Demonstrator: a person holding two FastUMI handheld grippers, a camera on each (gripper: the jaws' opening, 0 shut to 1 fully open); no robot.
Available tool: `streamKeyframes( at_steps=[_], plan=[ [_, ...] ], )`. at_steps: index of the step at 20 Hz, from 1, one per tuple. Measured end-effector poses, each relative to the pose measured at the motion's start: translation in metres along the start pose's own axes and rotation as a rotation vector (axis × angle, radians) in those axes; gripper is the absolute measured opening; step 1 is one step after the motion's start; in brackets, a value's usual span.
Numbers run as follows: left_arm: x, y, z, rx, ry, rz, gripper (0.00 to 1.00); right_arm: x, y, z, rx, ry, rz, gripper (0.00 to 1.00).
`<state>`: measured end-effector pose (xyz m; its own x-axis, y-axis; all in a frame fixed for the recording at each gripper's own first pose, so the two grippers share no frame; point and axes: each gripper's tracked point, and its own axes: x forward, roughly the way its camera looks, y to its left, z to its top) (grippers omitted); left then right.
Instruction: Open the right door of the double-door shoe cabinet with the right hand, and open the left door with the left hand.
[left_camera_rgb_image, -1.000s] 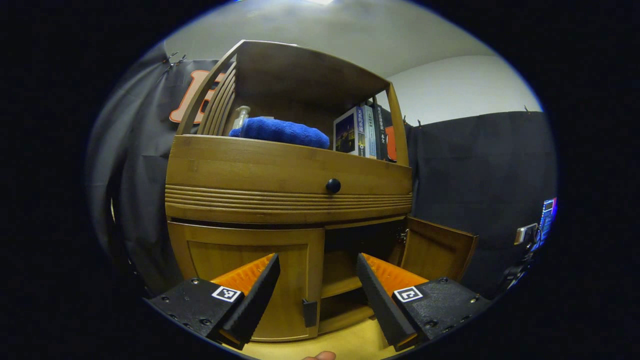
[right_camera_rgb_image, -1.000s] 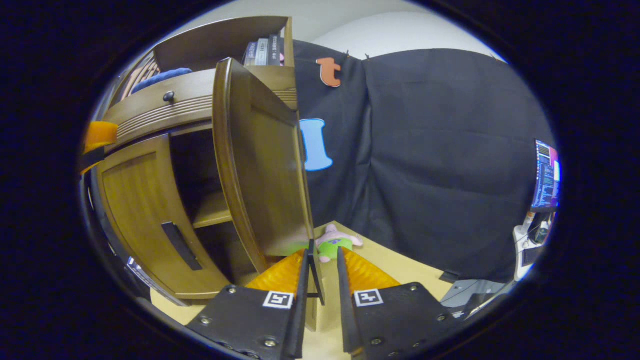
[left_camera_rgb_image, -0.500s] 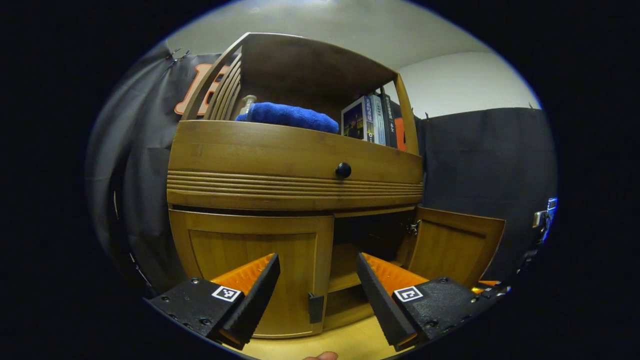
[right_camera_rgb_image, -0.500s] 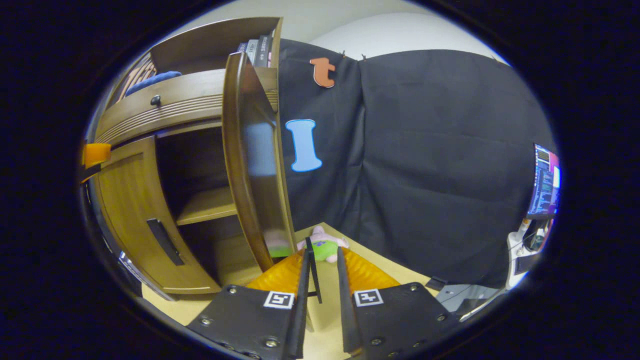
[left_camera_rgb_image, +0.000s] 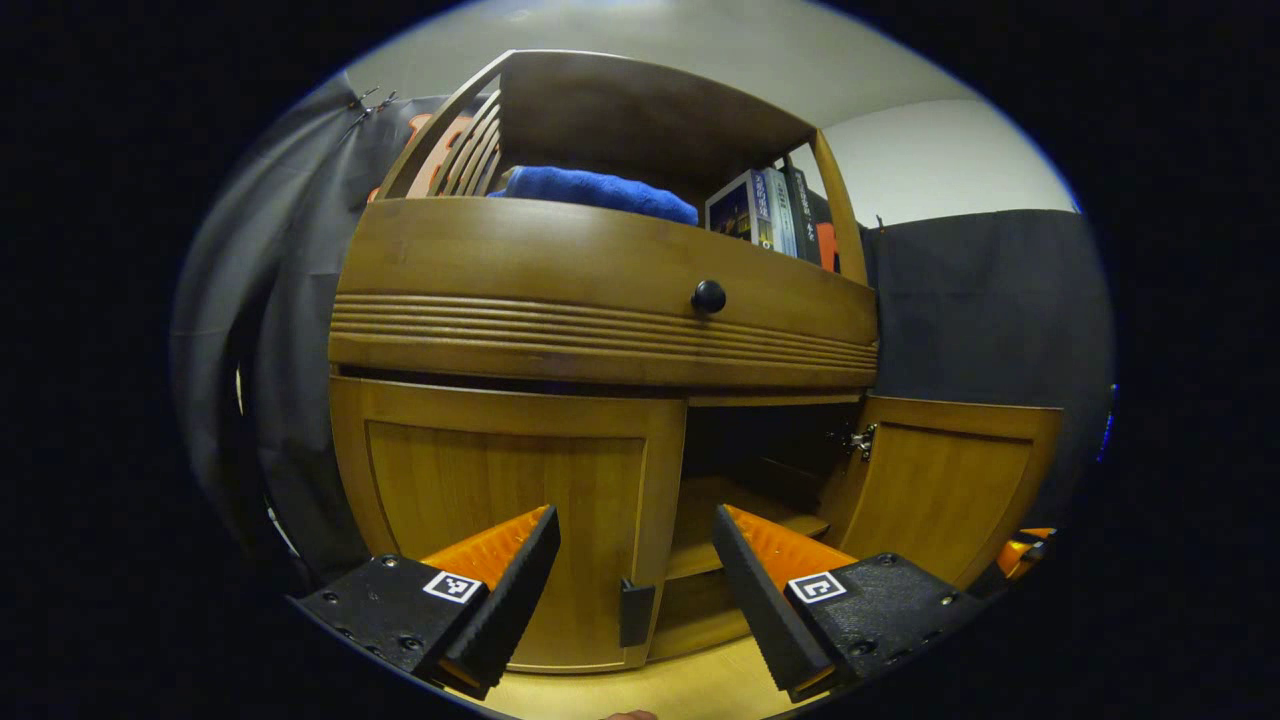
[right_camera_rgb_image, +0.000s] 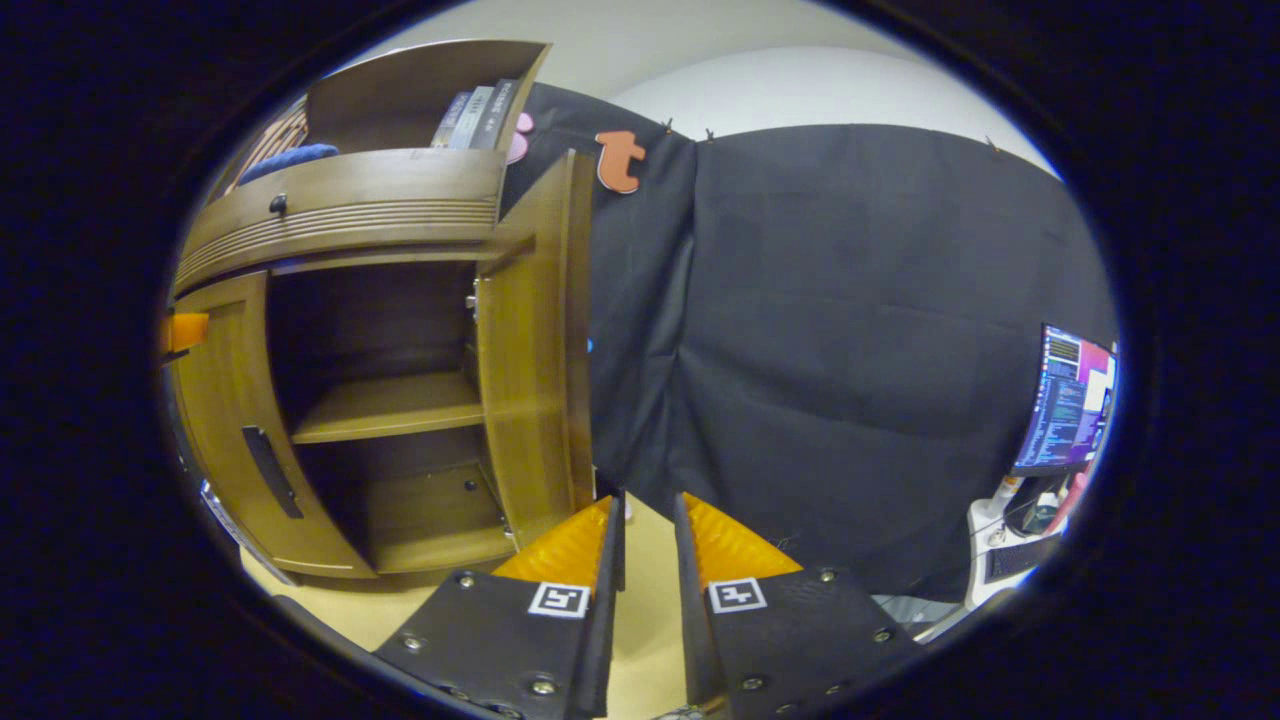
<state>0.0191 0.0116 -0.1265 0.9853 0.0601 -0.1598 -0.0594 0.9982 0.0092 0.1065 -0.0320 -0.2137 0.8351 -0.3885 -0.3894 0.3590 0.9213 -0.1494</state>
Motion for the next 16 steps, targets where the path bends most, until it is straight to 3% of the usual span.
streamKeyframes(
  at_steps=[7,8,9,10,12,16],
  plan=[
    [0.019,-0.004,-0.051,-0.016,0.079,0.016,0.96,-0.011,-0.001,0.035,0.001,-0.069,0.009,0.29],
    [0.023,-0.005,-0.057,-0.011,0.088,0.021,0.92,-0.014,-0.004,0.040,0.004,-0.082,-0.001,0.29],
    [0.027,-0.004,-0.064,-0.004,0.101,0.028,0.96,-0.017,-0.006,0.048,0.006,-0.095,-0.006,0.29],
    [0.033,-0.004,-0.071,0.000,0.111,0.038,0.92,-0.023,-0.010,0.053,0.008,-0.106,-0.014,0.29],
    [0.043,-0.002,-0.087,0.007,0.143,0.051,0.95,-0.034,-0.017,0.063,0.011,-0.102,-0.021,0.29],
    [0.059,0.002,-0.121,0.023,0.211,0.077,0.87,-0.050,-0.041,0.080,-0.015,-0.110,-0.069,0.29]
  ],
)
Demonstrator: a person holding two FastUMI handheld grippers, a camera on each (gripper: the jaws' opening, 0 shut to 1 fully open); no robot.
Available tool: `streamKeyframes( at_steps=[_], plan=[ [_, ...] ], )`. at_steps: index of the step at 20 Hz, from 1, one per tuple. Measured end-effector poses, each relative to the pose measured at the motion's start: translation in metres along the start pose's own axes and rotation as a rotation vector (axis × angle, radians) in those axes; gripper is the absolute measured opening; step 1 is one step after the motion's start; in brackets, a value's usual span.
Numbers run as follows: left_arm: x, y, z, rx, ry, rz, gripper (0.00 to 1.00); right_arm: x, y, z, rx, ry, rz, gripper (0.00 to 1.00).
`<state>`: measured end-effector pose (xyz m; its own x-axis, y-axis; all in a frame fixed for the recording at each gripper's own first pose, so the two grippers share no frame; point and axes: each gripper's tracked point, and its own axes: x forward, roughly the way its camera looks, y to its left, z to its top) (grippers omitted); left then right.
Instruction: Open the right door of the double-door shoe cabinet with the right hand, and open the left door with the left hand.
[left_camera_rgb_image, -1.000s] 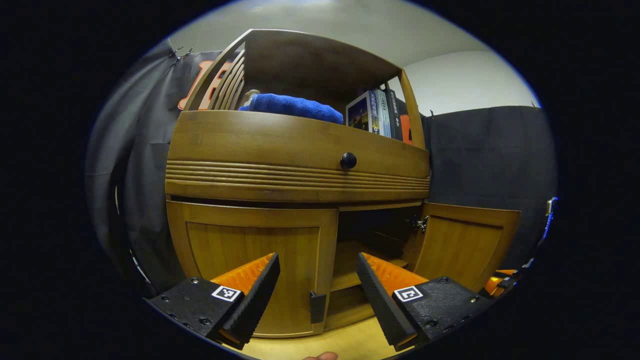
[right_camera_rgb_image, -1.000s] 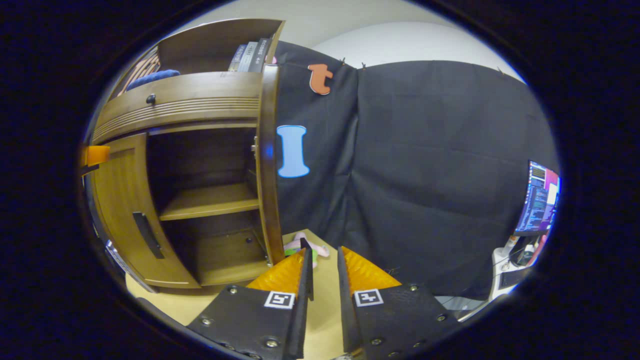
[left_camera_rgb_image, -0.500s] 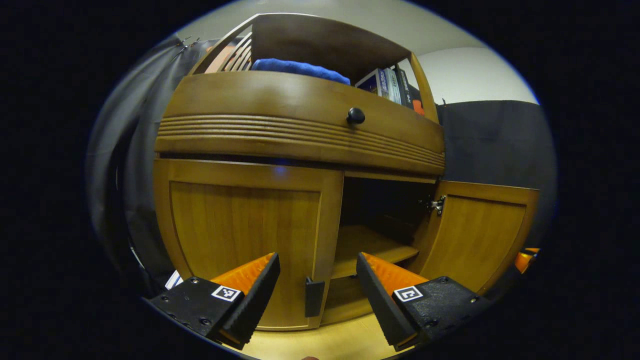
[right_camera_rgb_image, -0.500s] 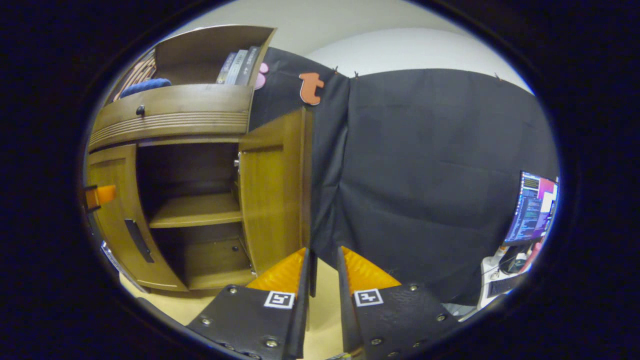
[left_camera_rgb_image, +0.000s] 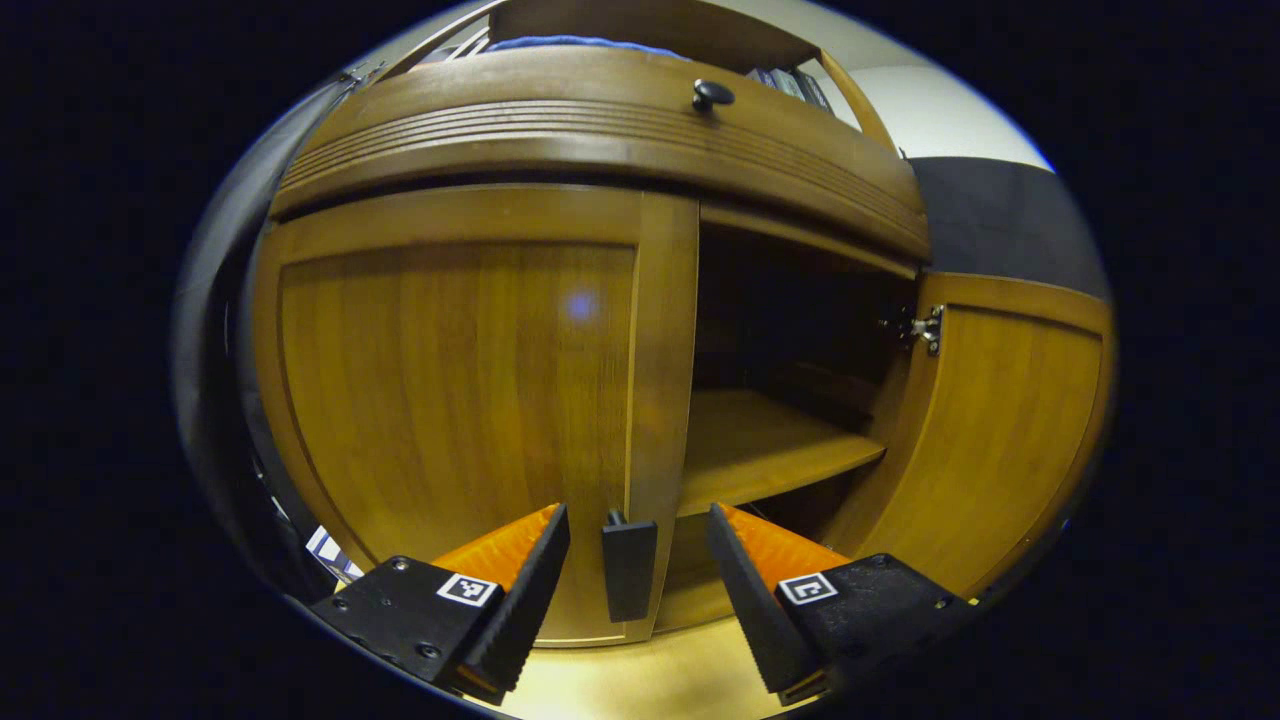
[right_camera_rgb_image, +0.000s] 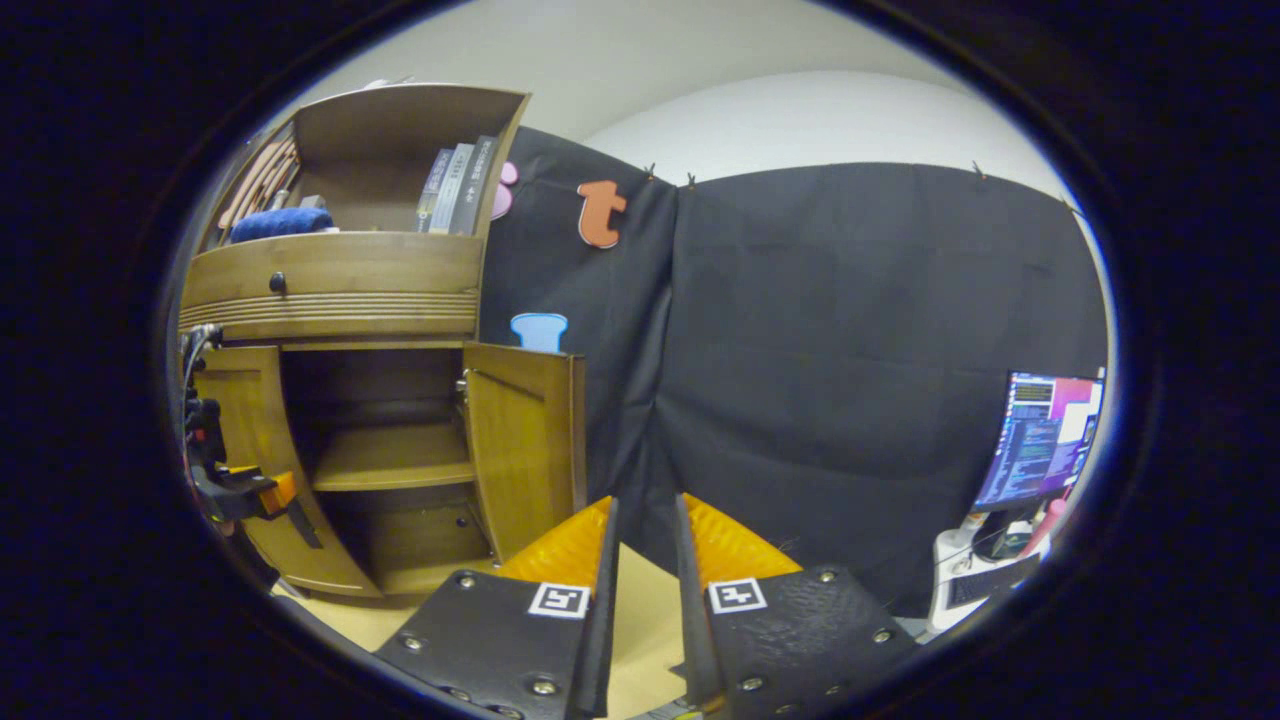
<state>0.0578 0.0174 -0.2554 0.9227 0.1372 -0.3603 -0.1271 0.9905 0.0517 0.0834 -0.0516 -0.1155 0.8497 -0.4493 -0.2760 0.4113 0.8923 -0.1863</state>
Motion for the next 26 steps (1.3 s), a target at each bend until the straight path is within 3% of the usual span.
streamKeyframes(
  at_steps=[4,5,8,15,25,26],
  plan=[
    [0.012,0.002,-0.011,-0.001,0.007,0.020,0.76,-0.003,-0.014,0.003,0.009,0.007,-0.042,0.29],
    [0.015,0.005,-0.013,-0.001,0.012,0.037,0.63,-0.002,-0.015,0.002,0.011,0.013,-0.048,0.29],
    [0.017,0.006,-0.015,-0.009,0.021,0.050,0.36,-0.001,-0.016,0.003,0.010,0.015,-0.055,0.29],
    [0.009,0.005,-0.016,-0.038,0.010,0.064,0.33,0.009,0.014,0.025,-0.006,-0.030,0.058,0.29],
    [-0.035,0.006,-0.022,-0.091,-0.019,0.164,0.32,0.033,0.056,0.047,-0.024,-0.070,0.333,0.29],
    [-0.040,0.006,-0.024,-0.098,-0.023,0.174,0.32,0.036,0.064,0.049,-0.021,-0.074,0.368,0.24]
  ],
)
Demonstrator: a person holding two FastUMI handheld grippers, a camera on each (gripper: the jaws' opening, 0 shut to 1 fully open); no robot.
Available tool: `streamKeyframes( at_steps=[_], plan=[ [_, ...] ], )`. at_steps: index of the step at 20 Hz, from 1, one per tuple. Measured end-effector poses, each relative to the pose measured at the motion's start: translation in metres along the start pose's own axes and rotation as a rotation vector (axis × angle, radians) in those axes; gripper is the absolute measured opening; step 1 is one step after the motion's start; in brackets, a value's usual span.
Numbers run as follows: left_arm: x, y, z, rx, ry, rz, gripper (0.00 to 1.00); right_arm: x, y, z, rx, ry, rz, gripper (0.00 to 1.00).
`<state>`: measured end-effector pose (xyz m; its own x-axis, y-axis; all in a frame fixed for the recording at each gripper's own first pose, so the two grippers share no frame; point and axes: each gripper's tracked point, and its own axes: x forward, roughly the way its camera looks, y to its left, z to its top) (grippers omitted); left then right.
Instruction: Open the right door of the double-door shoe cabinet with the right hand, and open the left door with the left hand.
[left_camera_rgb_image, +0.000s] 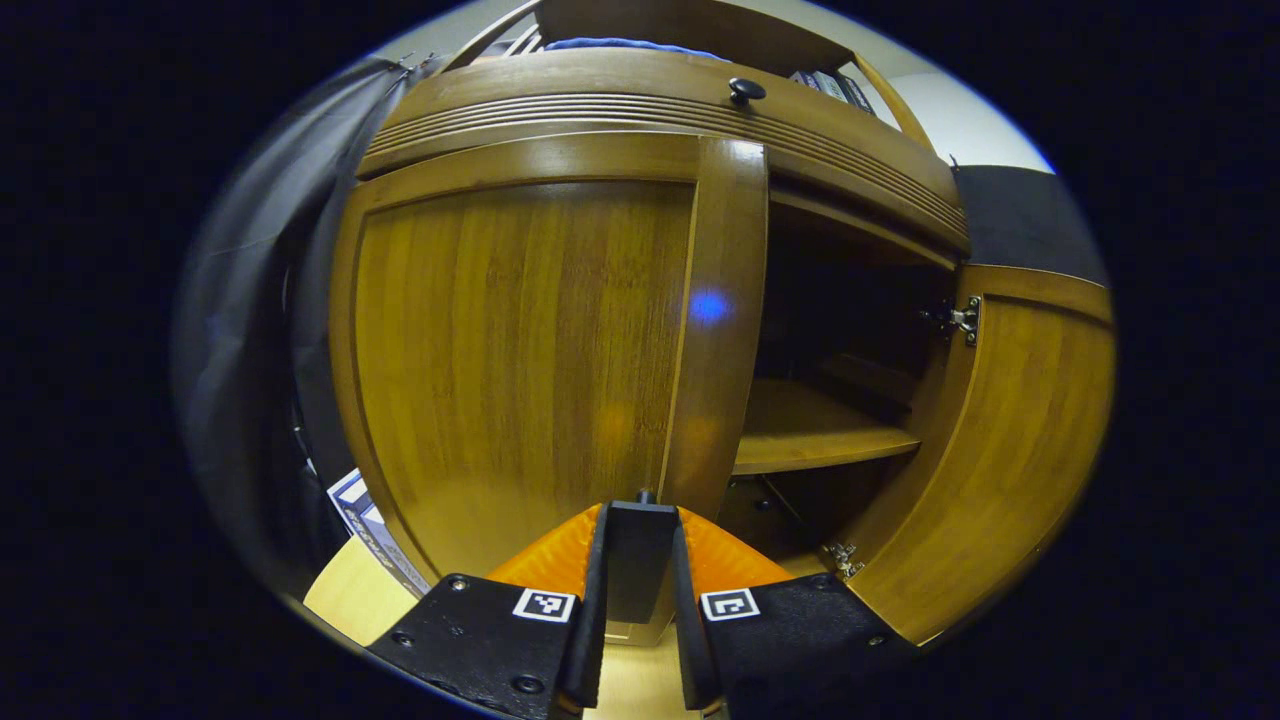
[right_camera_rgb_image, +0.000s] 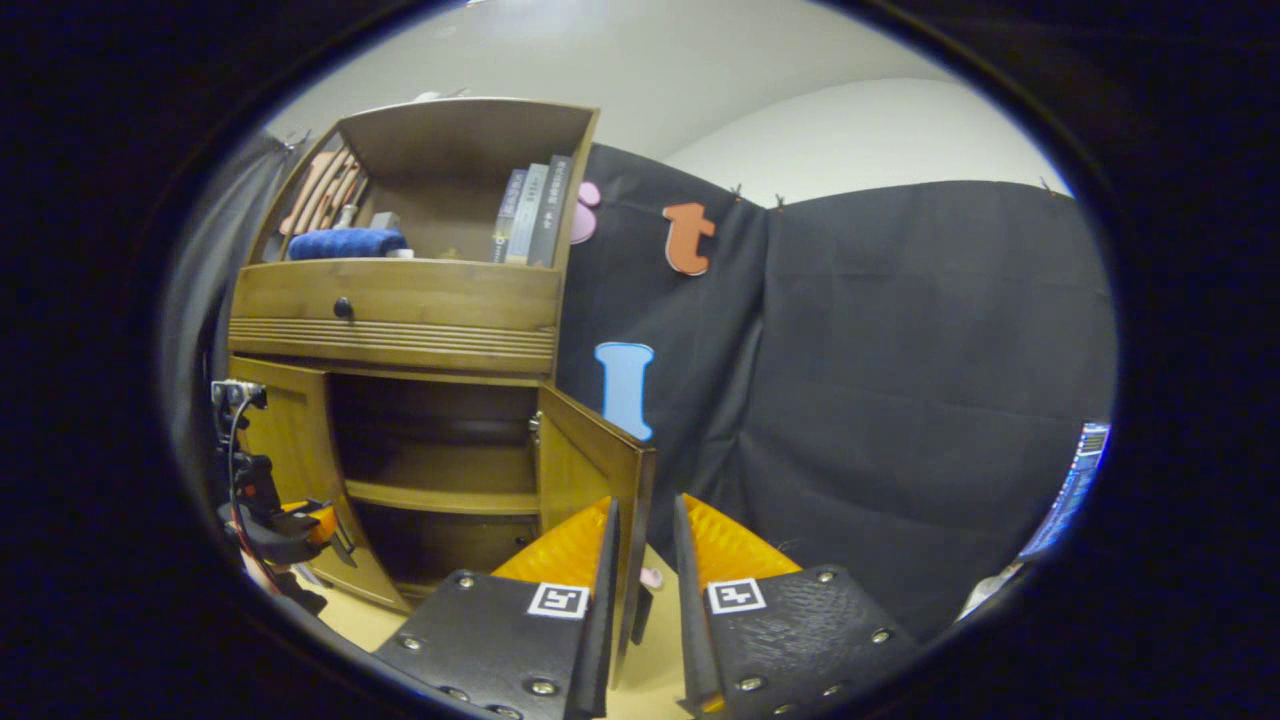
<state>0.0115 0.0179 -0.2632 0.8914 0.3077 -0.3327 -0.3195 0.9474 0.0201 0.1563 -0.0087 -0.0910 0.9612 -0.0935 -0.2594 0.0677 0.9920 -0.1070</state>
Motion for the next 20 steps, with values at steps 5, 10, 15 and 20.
streamKeyframes(
  at_steps=[5,10,15,20],
  plan=[
    [-0.022,0.008,-0.002,-0.028,-0.018,0.062,0.30,0.024,-0.006,0.004,-0.053,0.001,0.032,0.30],
    [-0.049,0.018,-0.007,-0.058,-0.032,0.119,0.29,0.028,-0.005,0.022,-0.070,-0.074,0.060,0.23],
    [-0.068,0.028,-0.009,-0.061,-0.035,0.149,0.28,0.023,-0.007,0.041,-0.107,-0.128,0.071,0.23],
    [-0.086,0.038,-0.011,-0.079,-0.041,0.143,0.24,0.024,0.012,0.082,-0.093,-0.190,0.123,0.23]
  ],
)
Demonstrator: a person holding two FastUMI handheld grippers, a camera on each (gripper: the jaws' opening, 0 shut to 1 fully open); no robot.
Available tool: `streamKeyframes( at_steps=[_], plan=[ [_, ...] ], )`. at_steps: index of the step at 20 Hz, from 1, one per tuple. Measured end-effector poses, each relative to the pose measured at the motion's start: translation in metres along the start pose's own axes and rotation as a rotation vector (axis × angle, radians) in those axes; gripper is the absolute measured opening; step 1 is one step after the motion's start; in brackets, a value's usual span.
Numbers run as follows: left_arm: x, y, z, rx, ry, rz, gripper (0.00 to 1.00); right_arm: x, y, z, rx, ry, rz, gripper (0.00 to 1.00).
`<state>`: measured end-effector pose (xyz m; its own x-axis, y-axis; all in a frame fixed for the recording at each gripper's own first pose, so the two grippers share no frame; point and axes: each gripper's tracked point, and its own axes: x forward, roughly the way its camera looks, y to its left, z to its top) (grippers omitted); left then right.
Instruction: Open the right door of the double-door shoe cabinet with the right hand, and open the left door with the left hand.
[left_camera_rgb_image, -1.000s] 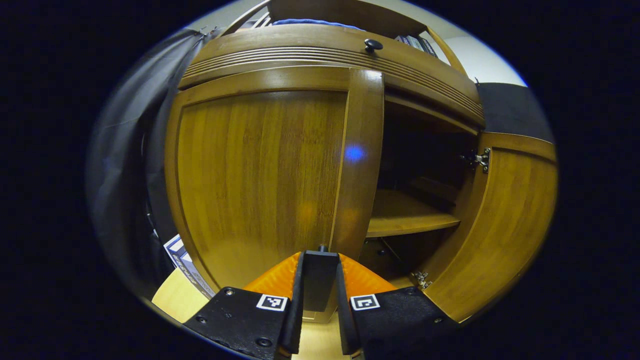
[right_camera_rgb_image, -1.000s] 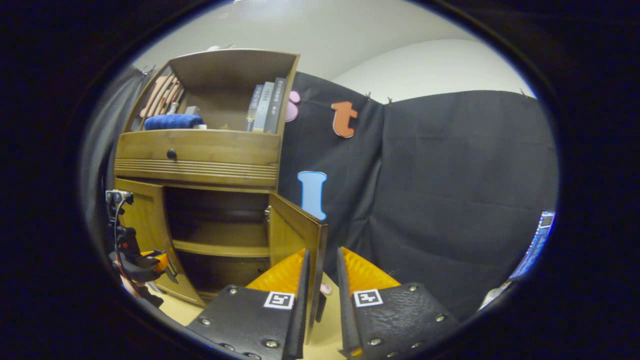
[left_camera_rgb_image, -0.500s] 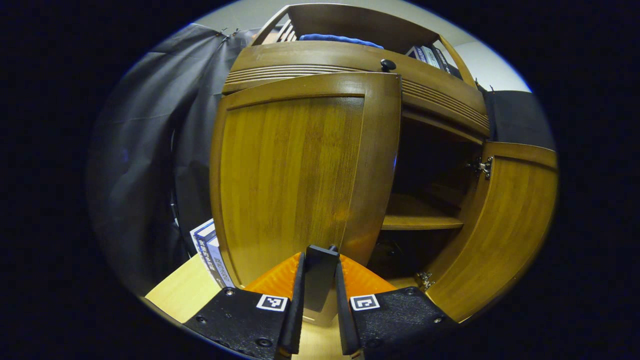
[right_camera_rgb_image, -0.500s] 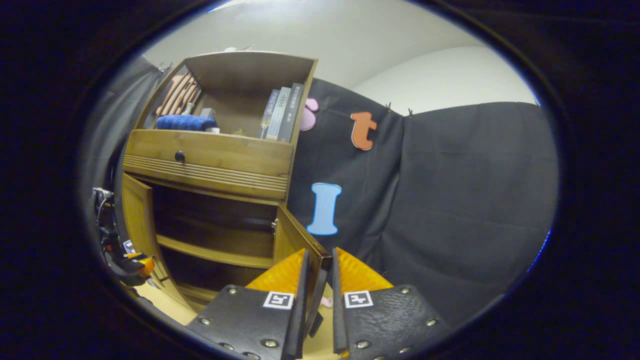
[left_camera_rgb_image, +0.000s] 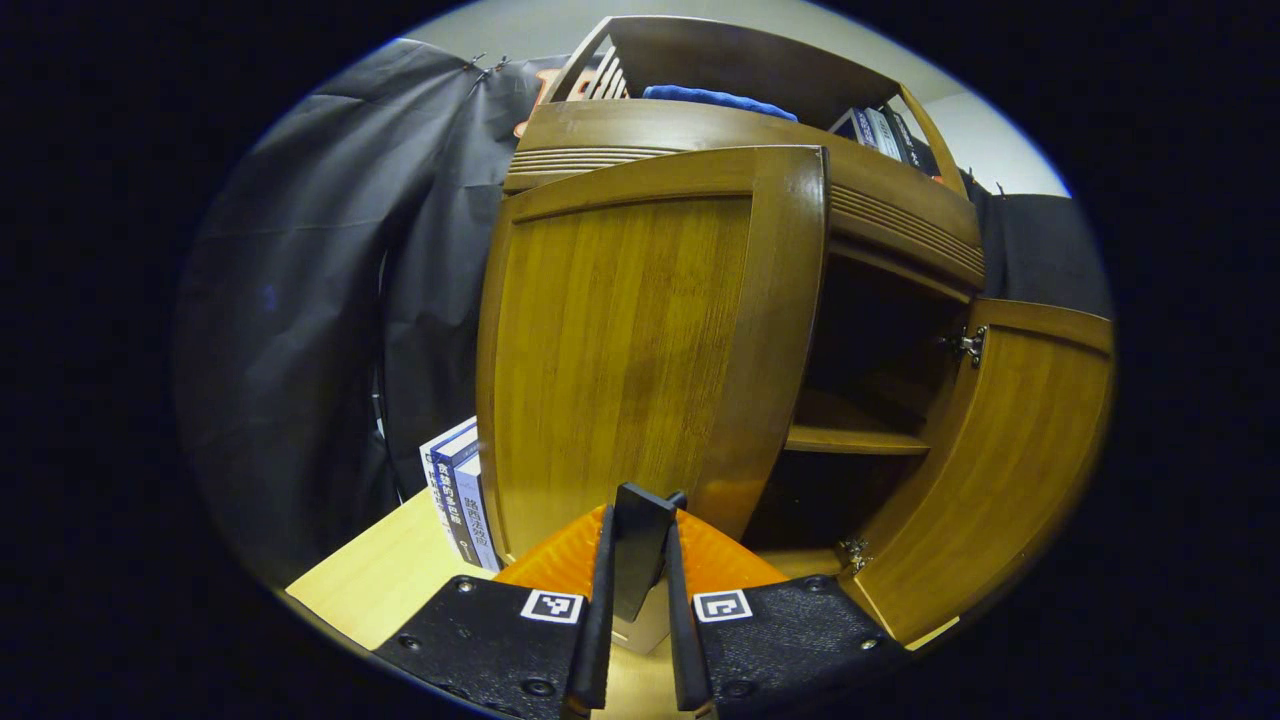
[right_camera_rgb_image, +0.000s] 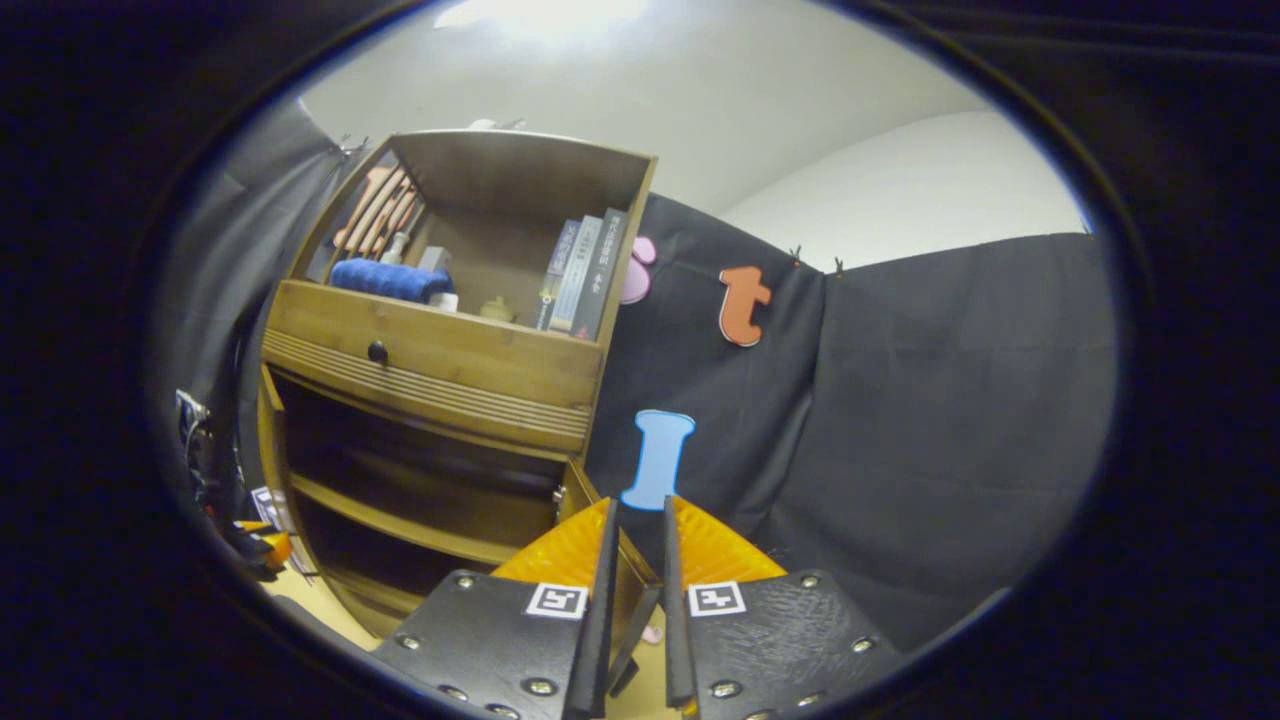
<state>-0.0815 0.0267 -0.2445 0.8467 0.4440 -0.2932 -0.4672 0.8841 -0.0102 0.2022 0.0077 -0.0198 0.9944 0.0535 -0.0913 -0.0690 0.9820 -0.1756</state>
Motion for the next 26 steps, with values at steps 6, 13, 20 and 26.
streamKeyframes(
  at_steps=[6,13,20,26],
  plan=[
    [-0.020,0.020,0.000,-0.045,-0.008,0.014,0.22,0.014,0.053,0.002,0.010,-0.015,0.122,0.20],
    [-0.050,0.061,0.005,-0.092,-0.028,0.053,0.18,0.021,0.133,-0.019,0.069,0.029,0.333,0.23],
    [-0.072,0.117,0.020,-0.062,-0.078,0.193,0.11,0.019,0.186,-0.038,0.099,0.078,0.471,0.23],
    [-0.079,0.149,0.024,-0.057,-0.076,0.228,0.06,0.020,0.211,-0.060,0.107,0.130,0.528,0.22]
  ],
)
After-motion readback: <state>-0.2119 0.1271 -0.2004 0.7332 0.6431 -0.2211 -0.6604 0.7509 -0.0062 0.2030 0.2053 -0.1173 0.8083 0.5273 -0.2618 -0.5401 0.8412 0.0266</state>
